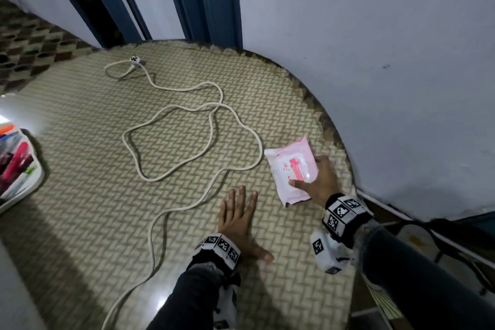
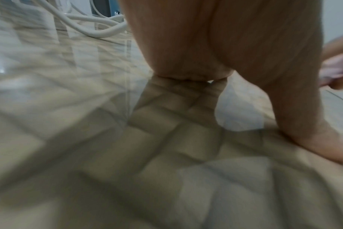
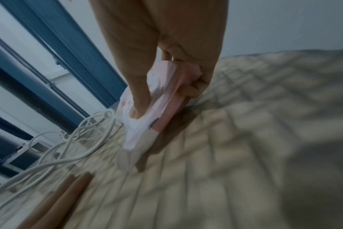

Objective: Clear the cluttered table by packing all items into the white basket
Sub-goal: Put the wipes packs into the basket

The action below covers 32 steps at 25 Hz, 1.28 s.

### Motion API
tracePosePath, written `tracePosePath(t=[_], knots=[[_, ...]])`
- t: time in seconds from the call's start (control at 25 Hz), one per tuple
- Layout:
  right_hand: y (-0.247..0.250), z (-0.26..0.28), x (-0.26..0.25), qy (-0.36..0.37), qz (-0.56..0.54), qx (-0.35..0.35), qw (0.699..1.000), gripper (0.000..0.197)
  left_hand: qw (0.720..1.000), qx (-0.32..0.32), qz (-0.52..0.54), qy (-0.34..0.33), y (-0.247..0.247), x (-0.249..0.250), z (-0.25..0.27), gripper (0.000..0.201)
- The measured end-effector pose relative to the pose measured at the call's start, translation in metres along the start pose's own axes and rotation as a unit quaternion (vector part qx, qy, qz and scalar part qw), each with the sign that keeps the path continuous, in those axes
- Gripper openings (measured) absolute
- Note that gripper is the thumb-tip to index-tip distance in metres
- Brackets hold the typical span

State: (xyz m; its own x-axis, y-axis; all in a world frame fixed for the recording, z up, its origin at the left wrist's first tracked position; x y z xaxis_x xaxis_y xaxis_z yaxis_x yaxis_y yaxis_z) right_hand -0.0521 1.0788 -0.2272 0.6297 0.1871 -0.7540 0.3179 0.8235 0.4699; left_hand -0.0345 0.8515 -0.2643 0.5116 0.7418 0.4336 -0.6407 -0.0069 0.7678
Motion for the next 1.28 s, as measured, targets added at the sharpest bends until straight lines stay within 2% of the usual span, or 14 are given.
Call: tracePosePath(t=[0.16, 0.24, 0.28, 0.36, 0.44, 0.52, 0.68, 0.72, 0.88, 0.96, 1.08, 1.12, 1.2, 1.28], knots=[[0.011, 0.053, 0.028, 0.003, -0.052, -0.026, 0.998, 0.072, 0.998, 0.055, 0.001, -0.002, 0.01, 0.005, 0.008, 0.139], [0.012, 0.078, 0.026, 0.013, -0.099, -0.036, 0.994, 0.069, 0.988, 0.107, 0.108, 0.012, 0.012, 0.005, 0.016, 0.111], [0.012, 0.091, 0.022, 0.021, -0.126, -0.037, 0.991, 0.068, 0.961, 0.146, 0.234, 0.013, 0.016, 0.004, 0.022, 0.084], [0.013, 0.118, 0.009, 0.041, -0.166, -0.034, 0.985, 0.063, 0.856, 0.185, 0.483, 0.02, 0.02, 0.009, 0.038, 0.033], [0.01, 0.147, -0.006, 0.067, -0.201, -0.043, 0.976, 0.054, 0.782, 0.202, 0.589, 0.026, 0.028, 0.018, 0.061, 0.036], [0.005, 0.174, -0.022, 0.091, -0.241, -0.066, 0.964, 0.044, 0.724, 0.221, 0.653, -0.015, 0.047, 0.037, 0.088, 0.041], [-0.012, 0.227, -0.056, 0.134, -0.275, -0.123, 0.944, 0.027, 0.654, 0.345, 0.663, -0.112, 0.089, 0.057, 0.161, 0.029], [-0.018, 0.24, -0.064, 0.143, -0.275, -0.134, 0.941, 0.024, 0.648, 0.378, 0.65, -0.124, 0.096, 0.055, 0.178, 0.033], [-0.038, 0.289, -0.084, 0.198, -0.261, -0.155, 0.932, 0.022, 0.668, 0.477, 0.56, -0.112, 0.105, 0.039, 0.246, 0.041], [-0.049, 0.314, -0.085, 0.212, -0.265, -0.173, 0.925, 0.024, 0.655, 0.512, 0.547, -0.102, 0.099, 0.032, 0.285, 0.041], [-0.072, 0.356, -0.082, 0.211, -0.263, -0.222, 0.915, 0.053, 0.64, 0.545, 0.532, -0.1, 0.083, 0.026, 0.345, 0.043], [-0.082, 0.37, -0.08, 0.209, -0.266, -0.239, 0.91, 0.052, 0.636, 0.555, 0.526, -0.101, 0.077, 0.024, 0.366, 0.043], [-0.102, 0.399, -0.073, 0.208, -0.274, -0.28, 0.896, 0.029, 0.631, 0.574, 0.514, -0.092, 0.061, 0.017, 0.404, 0.041], [-0.126, 0.437, -0.068, 0.21, -0.268, -0.321, 0.884, 0.027, 0.627, 0.586, 0.509, -0.074, 0.041, 0.009, 0.447, 0.042]])
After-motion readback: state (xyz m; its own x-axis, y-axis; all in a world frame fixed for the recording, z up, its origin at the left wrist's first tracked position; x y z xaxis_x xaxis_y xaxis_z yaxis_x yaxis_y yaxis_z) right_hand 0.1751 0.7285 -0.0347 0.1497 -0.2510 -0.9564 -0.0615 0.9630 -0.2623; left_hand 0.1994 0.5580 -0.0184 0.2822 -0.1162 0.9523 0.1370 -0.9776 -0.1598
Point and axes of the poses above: each hand's wrist, its own z-axis away from the middle knuckle, its own y-axis out of the back of the hand, x = y × z, the point moved 10 cm from there along -z, towards the middle knuckle, and after that the axes turned 12 degrees about -y, right-handed, at the moved point
